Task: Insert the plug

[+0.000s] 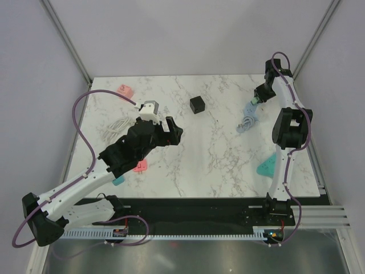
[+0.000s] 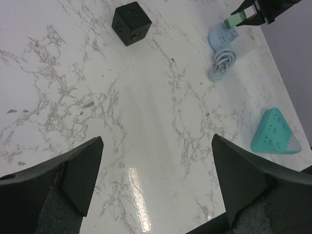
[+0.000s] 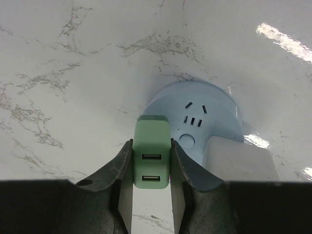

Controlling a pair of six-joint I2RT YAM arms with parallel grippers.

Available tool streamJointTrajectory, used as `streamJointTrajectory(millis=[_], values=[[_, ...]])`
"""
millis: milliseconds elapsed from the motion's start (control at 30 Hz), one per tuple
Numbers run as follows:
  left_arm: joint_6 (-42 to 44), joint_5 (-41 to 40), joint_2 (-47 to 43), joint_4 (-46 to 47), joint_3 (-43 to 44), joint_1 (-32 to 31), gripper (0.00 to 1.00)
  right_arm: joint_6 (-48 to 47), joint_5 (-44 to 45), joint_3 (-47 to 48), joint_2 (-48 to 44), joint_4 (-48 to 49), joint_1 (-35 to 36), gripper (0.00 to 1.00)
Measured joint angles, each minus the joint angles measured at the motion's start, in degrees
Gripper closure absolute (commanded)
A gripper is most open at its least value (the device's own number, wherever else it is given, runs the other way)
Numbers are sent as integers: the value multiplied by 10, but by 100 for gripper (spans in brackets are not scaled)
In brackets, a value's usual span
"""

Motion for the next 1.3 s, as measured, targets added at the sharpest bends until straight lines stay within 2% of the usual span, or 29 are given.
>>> streamJointTrajectory(millis=[1300], values=[[0,0,-1,0,0,0,1,-8,4,-2,0,-4,7,100]])
